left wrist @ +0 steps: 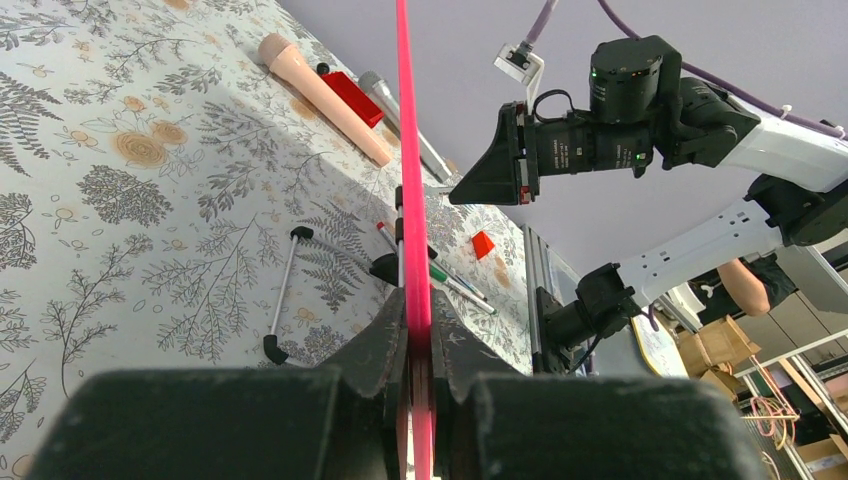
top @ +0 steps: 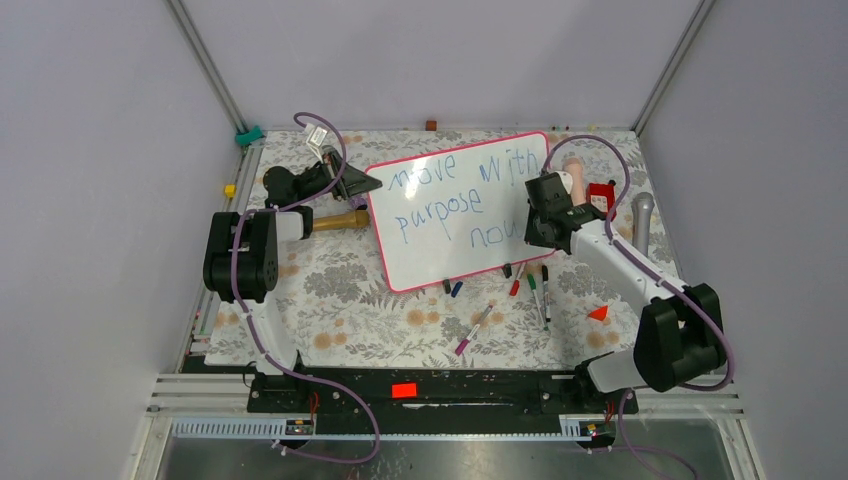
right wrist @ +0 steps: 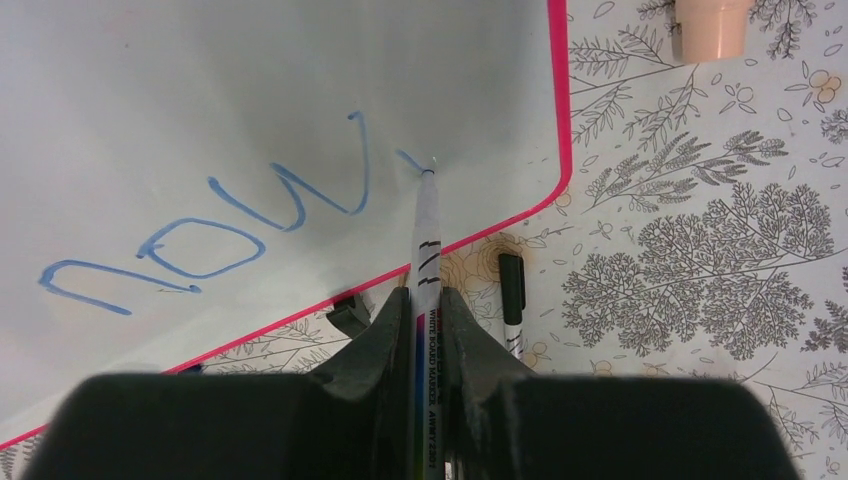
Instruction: Write a sentence on the whiteboard
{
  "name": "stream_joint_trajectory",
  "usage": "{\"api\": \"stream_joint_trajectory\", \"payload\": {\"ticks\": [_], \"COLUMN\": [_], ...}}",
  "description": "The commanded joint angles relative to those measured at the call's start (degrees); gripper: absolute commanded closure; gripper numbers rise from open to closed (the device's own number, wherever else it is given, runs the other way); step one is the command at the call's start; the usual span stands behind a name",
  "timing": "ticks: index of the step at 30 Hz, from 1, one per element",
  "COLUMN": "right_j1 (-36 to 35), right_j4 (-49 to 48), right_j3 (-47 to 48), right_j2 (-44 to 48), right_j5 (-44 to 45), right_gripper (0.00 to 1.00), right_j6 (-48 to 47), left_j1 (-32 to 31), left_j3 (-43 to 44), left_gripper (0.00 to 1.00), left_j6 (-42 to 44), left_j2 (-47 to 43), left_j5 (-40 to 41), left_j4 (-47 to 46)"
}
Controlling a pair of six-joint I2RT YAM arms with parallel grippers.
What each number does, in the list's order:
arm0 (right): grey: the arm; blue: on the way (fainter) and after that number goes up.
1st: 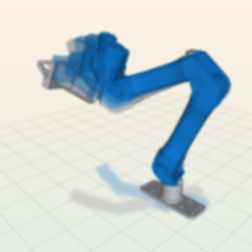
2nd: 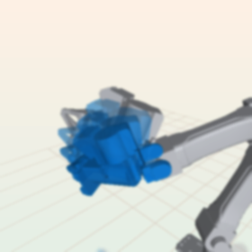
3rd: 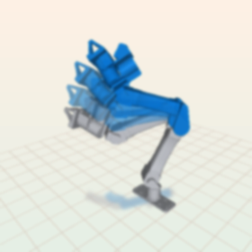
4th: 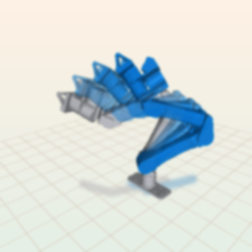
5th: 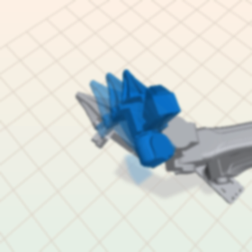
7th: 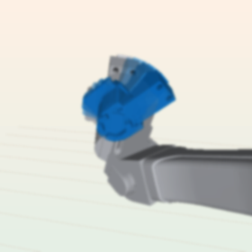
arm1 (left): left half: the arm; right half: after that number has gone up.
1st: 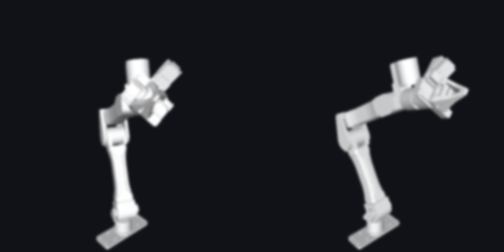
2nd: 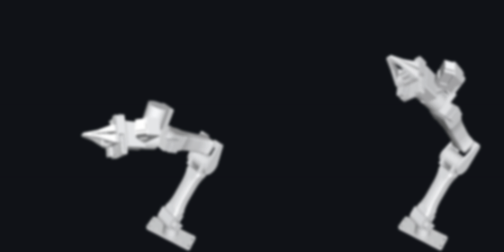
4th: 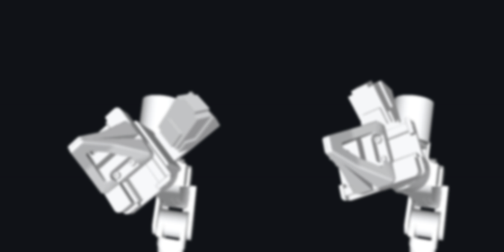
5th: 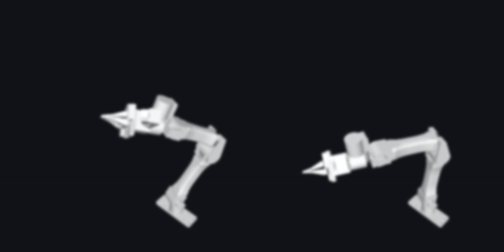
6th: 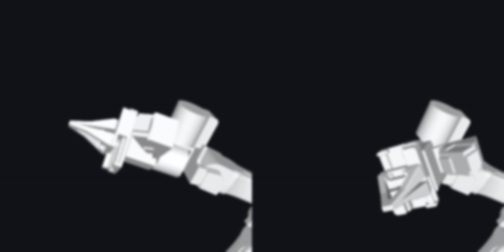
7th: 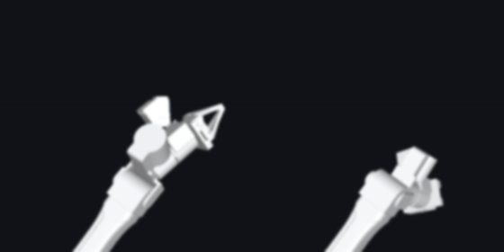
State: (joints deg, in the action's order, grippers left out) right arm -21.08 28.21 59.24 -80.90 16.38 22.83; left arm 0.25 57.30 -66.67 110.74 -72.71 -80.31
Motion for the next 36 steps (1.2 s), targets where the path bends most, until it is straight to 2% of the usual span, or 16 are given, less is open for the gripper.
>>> {"api": "stream_joint_trajectory", "payload": {"ticks": [1, 7, 11, 13, 17, 21, 23, 24, 29, 31, 33, 36], "right_j1": [0.78, 0.86, 0.84, 0.86, 0.86, 0.87, 0.85, 0.86, 1.03, 1.12, 1.21, 1.28], "right_j4": [-0.48, 5.11, 8.12, 8.62, 8.37, 6.95, 6.59, 6.25, 3.96, 2.80, 1.99, 0.60], "right_j3": [2.71, -3.41, -5.73, -5.59, -2.23, 2.11, 3.76, 4.19, 4.25, 4.17, 4.44, 4.73], "right_j2": [1.18, 18.71, 24.71, 25.18, 23.40, 20.71, 19.71, 19.59, 20.06, 20.09, 19.84, 19.41], "right_j5": [0.17, 0.65, 1.17, 1.16, 1.36, 1.93, 2.30, 2.37, 2.30, 2.00, 1.70, 1.38], "right_gripper": [1.00, 1.00, 1.00, 1.00, 1.00, 1.00, 1.00, 1.00, 1.00, 1.00, 1.00, 1.00], "right_j6": [1.23, 4.03, 5.68, 5.61, 4.13, 1.68, 0.70, 0.41, 0.46, 0.54, 0.55, 0.46], "left_j1": [-0.26, 0.68, 2.07, 2.96, 5.22, 6.86, 7.36, 7.67, 9.55, 10.12, 10.29, 10.30], "left_j3": [1.76, 2.16, 0.98, 0.40, -0.96, -3.83, -4.58, -5.10, -13.24, -16.56, -20.11, -25.20], "left_gripper": [1.00, 1.00, 0.98, 0.86, 0.67, 0.37, 0.25, 0.23, 0.33, 0.36, 0.34, 0.22], "left_j6": [0.05, -0.27, -0.23, -0.88, -2.02, -3.12, -4.42, -4.43, -0.91, 0.70, 3.40, 10.03], "left_j2": [-1.03, -1.25, -2.52, -3.42, -5.97, -8.59, -9.52, -10.51, -18.66, -23.25, -28.69, -39.98], "left_j5": [-2.65, -1.85, -0.57, -0.15, -0.68, 0.11, 0.29, 0.86, 7.95, 9.81, 11.73, 15.43], "left_j4": [-4.41, -4.41, -4.37, -4.41, -4.41, -4.41, -4.41, -4.41, -3.29, -0.10, 6.89, 25.81]}}
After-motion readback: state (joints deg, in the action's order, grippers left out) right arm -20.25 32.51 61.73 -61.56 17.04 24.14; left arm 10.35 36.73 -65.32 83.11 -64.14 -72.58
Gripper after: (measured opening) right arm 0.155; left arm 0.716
